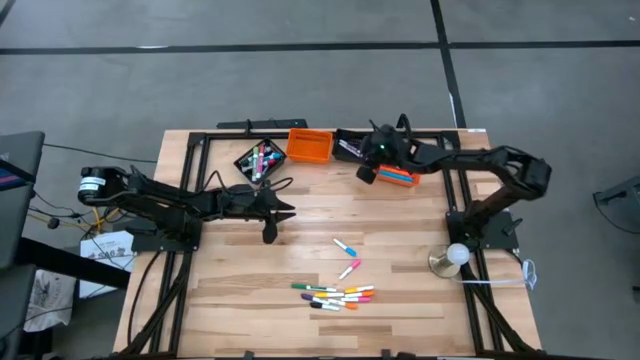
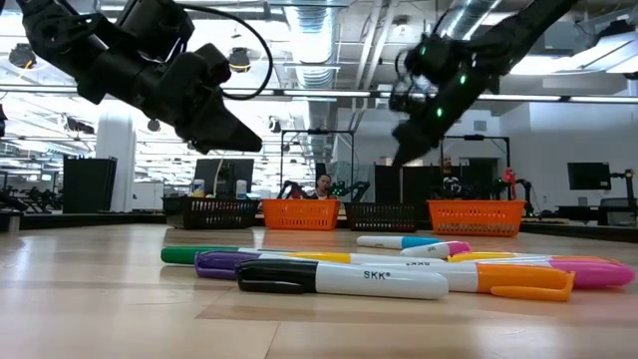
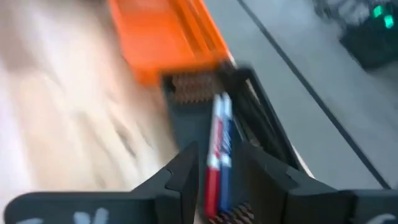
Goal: Pick & Place Markers
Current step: Put the small green marker into the right black bin
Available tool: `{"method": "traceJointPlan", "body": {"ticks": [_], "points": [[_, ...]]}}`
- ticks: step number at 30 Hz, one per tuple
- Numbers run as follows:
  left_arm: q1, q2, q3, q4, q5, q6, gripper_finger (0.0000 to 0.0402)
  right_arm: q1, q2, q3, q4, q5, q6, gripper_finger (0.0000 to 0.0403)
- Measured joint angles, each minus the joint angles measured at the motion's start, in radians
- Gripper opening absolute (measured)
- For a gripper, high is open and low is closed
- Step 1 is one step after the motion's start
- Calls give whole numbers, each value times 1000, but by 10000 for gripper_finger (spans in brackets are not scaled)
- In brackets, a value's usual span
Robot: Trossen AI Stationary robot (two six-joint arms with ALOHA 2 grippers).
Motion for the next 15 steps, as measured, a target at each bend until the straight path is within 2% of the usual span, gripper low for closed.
{"method": "traceJointPlan", "body": {"ticks": [5, 10, 15], "points": [[-10, 0, 0, -28, -1, 0, 88, 120, -124, 0, -5, -19, 37, 108], [-86, 14, 1, -31, -1, -11, 88, 317, -232, 0, -70, -24, 77, 108], [-190, 89, 33, -32, -70, -32, 88, 535, -271, 0, -121, 50, 142, 108]]}}
